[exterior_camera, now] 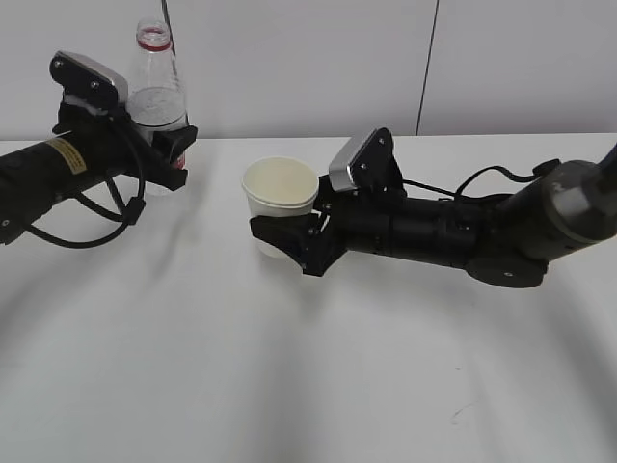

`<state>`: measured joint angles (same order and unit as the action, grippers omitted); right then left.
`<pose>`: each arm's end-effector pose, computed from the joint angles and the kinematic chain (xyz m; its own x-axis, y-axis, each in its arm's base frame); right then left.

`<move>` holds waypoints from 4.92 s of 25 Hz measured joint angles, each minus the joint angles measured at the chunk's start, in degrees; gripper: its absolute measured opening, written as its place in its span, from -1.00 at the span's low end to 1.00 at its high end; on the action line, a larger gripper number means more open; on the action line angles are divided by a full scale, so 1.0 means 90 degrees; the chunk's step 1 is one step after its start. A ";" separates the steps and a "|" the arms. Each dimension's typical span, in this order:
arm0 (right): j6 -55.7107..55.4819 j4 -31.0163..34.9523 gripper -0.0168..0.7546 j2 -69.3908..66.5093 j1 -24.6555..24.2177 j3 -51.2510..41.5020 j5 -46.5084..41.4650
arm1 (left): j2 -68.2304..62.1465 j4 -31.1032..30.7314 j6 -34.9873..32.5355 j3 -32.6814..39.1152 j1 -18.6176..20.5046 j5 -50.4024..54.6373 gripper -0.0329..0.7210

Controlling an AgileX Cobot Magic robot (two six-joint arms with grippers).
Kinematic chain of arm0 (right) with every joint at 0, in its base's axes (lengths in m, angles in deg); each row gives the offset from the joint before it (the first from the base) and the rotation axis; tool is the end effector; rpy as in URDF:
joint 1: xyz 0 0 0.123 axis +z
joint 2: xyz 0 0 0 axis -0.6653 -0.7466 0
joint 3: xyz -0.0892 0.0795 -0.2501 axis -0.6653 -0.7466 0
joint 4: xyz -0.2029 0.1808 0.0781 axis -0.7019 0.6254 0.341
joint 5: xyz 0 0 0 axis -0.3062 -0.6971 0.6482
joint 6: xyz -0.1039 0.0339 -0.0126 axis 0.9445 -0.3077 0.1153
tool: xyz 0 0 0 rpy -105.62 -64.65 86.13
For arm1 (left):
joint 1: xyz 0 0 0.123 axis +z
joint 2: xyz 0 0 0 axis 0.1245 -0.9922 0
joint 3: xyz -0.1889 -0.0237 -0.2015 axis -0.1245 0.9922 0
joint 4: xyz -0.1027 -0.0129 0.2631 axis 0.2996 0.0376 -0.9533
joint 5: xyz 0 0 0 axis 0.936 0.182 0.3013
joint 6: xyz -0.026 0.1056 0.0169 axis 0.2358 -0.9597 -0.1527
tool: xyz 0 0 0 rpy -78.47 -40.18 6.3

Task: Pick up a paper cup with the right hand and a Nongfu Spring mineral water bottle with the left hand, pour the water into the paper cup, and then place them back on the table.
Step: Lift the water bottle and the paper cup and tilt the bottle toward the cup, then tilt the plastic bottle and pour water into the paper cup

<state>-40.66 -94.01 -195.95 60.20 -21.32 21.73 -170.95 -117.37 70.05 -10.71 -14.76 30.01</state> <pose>0.3895 0.2053 0.0854 -0.0762 -0.1499 -0.9858 -0.8624 0.5062 -0.0103 0.4334 -0.1015 0.1261 0.0367 0.2857 -0.9576 0.5225 0.8114 0.2621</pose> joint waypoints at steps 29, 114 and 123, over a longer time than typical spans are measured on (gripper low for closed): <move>-0.1054 -0.0500 0.45 -0.0876 0.0232 0.1767 -0.0933 | -0.0406 -0.0750 -0.3277 -0.0633 0.0011 -0.0422 0.14; -0.0520 -0.0466 0.44 -0.0876 0.0232 0.1767 -0.1057 | -0.0535 -0.0188 -0.7252 -0.0698 0.0011 -0.1154 0.14; -0.0520 -0.0675 0.44 -0.0876 0.0232 0.1767 -0.1079 | -0.0535 -0.0124 -0.7522 -0.0698 0.0011 -0.1173 0.14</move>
<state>-45.35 -100.09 -203.83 62.29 -5.42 12.02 -175.76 -118.48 2.34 -16.99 -14.66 19.45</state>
